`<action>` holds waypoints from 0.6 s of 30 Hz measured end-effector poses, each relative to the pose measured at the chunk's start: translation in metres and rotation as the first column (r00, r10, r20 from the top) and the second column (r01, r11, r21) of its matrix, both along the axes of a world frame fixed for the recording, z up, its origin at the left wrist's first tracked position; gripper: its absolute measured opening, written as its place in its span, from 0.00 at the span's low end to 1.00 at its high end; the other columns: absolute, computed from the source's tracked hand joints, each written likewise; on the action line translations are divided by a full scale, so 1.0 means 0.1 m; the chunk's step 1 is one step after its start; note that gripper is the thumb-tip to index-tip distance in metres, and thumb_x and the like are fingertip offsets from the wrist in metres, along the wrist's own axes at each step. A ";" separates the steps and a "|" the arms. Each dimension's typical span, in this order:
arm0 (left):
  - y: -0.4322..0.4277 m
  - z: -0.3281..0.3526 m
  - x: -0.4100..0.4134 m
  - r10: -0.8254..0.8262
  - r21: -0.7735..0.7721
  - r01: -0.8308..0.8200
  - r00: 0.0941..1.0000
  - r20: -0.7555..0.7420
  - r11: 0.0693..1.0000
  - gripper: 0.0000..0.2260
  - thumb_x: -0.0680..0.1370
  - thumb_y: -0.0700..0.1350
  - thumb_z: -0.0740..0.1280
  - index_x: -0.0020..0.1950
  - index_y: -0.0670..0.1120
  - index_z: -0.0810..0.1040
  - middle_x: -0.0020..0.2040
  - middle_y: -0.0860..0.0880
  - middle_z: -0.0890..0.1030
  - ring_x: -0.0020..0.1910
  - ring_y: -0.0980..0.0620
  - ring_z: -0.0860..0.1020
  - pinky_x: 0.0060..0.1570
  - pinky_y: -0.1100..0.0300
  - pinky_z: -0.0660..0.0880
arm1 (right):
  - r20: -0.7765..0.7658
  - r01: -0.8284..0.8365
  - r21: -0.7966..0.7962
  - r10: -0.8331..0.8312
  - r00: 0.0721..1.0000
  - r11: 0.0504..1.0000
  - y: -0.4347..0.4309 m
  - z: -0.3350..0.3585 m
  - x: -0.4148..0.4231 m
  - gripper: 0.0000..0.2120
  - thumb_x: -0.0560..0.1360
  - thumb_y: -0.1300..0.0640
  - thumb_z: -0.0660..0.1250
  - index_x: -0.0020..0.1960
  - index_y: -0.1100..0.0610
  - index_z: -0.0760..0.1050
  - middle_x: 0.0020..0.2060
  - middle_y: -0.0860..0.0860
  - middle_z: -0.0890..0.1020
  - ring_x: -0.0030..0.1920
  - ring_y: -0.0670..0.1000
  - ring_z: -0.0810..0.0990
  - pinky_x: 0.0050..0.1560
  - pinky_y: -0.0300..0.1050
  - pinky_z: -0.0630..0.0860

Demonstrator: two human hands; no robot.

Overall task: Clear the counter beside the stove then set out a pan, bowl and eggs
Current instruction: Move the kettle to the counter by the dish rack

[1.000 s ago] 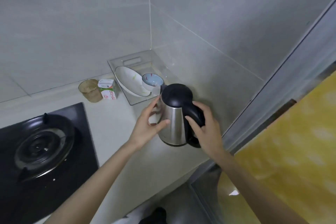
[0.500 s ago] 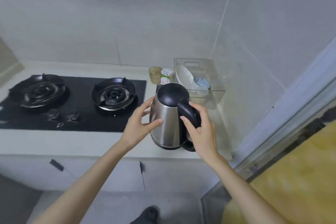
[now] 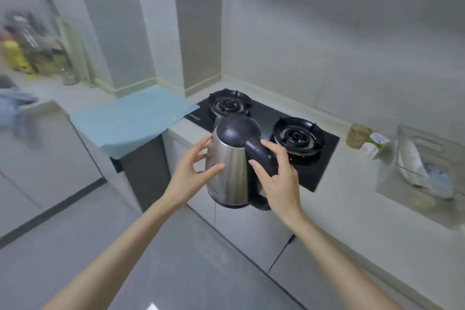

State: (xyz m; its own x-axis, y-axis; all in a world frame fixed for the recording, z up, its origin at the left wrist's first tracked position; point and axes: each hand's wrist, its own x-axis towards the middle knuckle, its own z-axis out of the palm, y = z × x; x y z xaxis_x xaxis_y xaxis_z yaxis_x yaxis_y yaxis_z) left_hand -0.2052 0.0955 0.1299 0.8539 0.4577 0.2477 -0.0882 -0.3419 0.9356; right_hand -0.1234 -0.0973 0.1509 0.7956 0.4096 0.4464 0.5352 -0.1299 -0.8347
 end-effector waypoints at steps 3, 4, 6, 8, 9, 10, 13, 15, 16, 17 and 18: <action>0.57 0.01 -0.57 0.114 0.023 -0.114 0.993 -0.010 0.993 0.32 0.69 0.56 0.75 0.69 0.68 0.65 0.67 0.58 0.73 0.63 0.60 0.74 0.57 0.59 0.76 | -0.007 -0.107 0.009 0.107 0.994 0.994 0.67 -0.01 -0.34 0.21 0.74 0.56 0.72 0.61 0.40 0.70 0.55 0.37 0.79 0.54 0.43 0.79 0.55 0.43 0.76; 0.82 0.01 -0.82 0.155 0.034 -0.154 0.988 -0.009 0.987 0.32 0.69 0.55 0.75 0.70 0.67 0.65 0.66 0.58 0.73 0.63 0.60 0.74 0.59 0.55 0.76 | -0.010 -0.151 0.010 0.151 0.988 0.989 0.97 -0.01 -0.51 0.20 0.74 0.55 0.72 0.61 0.41 0.70 0.55 0.37 0.78 0.54 0.43 0.79 0.55 0.45 0.77; 1.17 0.03 -1.19 0.220 0.032 -0.220 0.975 -0.013 0.975 0.32 0.70 0.52 0.75 0.71 0.64 0.66 0.65 0.58 0.74 0.62 0.61 0.75 0.59 0.58 0.76 | -0.014 -0.204 0.006 0.204 0.979 0.979 1.41 -0.02 -0.77 0.20 0.74 0.55 0.72 0.62 0.41 0.70 0.55 0.35 0.78 0.53 0.43 0.79 0.53 0.47 0.78; 1.56 0.05 -1.63 0.306 0.027 -0.306 0.952 -0.017 0.952 0.32 0.71 0.51 0.75 0.71 0.63 0.66 0.65 0.57 0.74 0.62 0.60 0.74 0.51 0.68 0.75 | -0.006 -0.266 0.014 0.266 0.964 0.964 1.92 -0.02 -1.11 0.20 0.73 0.55 0.72 0.61 0.41 0.70 0.54 0.35 0.78 0.53 0.42 0.79 0.53 0.44 0.77; 1.73 0.05 -1.82 0.335 0.029 -0.334 0.942 -0.015 0.942 0.32 0.71 0.51 0.75 0.71 0.64 0.66 0.65 0.57 0.73 0.62 0.58 0.74 0.50 0.69 0.74 | -0.002 -0.293 0.016 0.293 0.956 0.956 2.13 -0.02 -1.25 0.21 0.73 0.55 0.72 0.61 0.41 0.70 0.54 0.35 0.78 0.53 0.42 0.79 0.54 0.43 0.77; 1.89 0.05 -1.99 0.358 0.035 -0.358 0.933 -0.016 0.933 0.32 0.71 0.51 0.75 0.71 0.64 0.65 0.65 0.57 0.73 0.63 0.58 0.74 0.51 0.67 0.75 | 0.001 -0.323 0.019 0.323 0.946 0.946 2.33 -0.01 -1.39 0.21 0.73 0.55 0.72 0.61 0.40 0.70 0.54 0.36 0.78 0.53 0.41 0.79 0.54 0.41 0.76; 2.39 0.06 -2.60 0.439 0.047 -0.438 0.898 -0.019 0.898 0.32 0.71 0.53 0.74 0.71 0.66 0.64 0.67 0.57 0.72 0.64 0.56 0.73 0.55 0.55 0.78 | 0.000 -0.411 0.018 0.412 0.911 0.911 2.96 0.00 -1.84 0.21 0.73 0.55 0.72 0.61 0.40 0.69 0.55 0.40 0.79 0.54 0.42 0.79 0.55 0.41 0.76; 2.70 0.07 -3.03 0.503 0.043 -0.502 0.864 -0.011 0.864 0.32 0.71 0.53 0.74 0.71 0.66 0.64 0.67 0.56 0.72 0.64 0.56 0.73 0.56 0.50 0.78 | 0.007 -0.484 0.021 0.484 0.875 0.875 3.39 0.01 -2.16 0.20 0.73 0.54 0.72 0.61 0.41 0.70 0.56 0.40 0.79 0.55 0.43 0.78 0.56 0.41 0.75; 2.82 0.08 -3.20 0.529 0.038 -0.529 0.848 -0.007 0.848 0.32 0.71 0.53 0.75 0.71 0.66 0.64 0.67 0.56 0.72 0.64 0.56 0.73 0.56 0.47 0.78 | 0.016 -0.517 0.017 0.516 0.856 0.856 3.57 0.02 -2.29 0.20 0.73 0.54 0.72 0.61 0.41 0.70 0.56 0.40 0.79 0.55 0.43 0.78 0.56 0.40 0.75; 2.96 0.08 -3.39 0.562 0.033 -0.561 0.827 -0.002 0.827 0.32 0.71 0.52 0.75 0.70 0.66 0.65 0.67 0.56 0.72 0.64 0.56 0.73 0.57 0.45 0.77 | 0.026 -0.553 0.010 0.553 0.833 0.833 3.77 0.04 -2.44 0.20 0.74 0.54 0.72 0.61 0.41 0.69 0.56 0.40 0.79 0.55 0.43 0.78 0.56 0.38 0.75; 3.07 0.09 -3.56 0.592 0.027 -0.592 0.806 0.000 0.805 0.32 0.71 0.52 0.75 0.70 0.66 0.65 0.67 0.56 0.72 0.64 0.57 0.73 0.57 0.44 0.77 | 0.042 -0.586 0.005 0.585 0.810 0.810 3.94 0.04 -2.57 0.20 0.74 0.54 0.71 0.62 0.42 0.70 0.56 0.40 0.78 0.55 0.43 0.78 0.55 0.35 0.74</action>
State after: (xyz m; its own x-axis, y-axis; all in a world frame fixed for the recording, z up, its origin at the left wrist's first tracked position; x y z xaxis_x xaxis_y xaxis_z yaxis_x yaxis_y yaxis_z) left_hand -0.5612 0.4026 0.1384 0.4209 0.8690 0.2601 0.1460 -0.3479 0.9261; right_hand -0.3801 0.2970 0.1554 0.3900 0.7849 0.4816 0.5356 0.2320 -0.8120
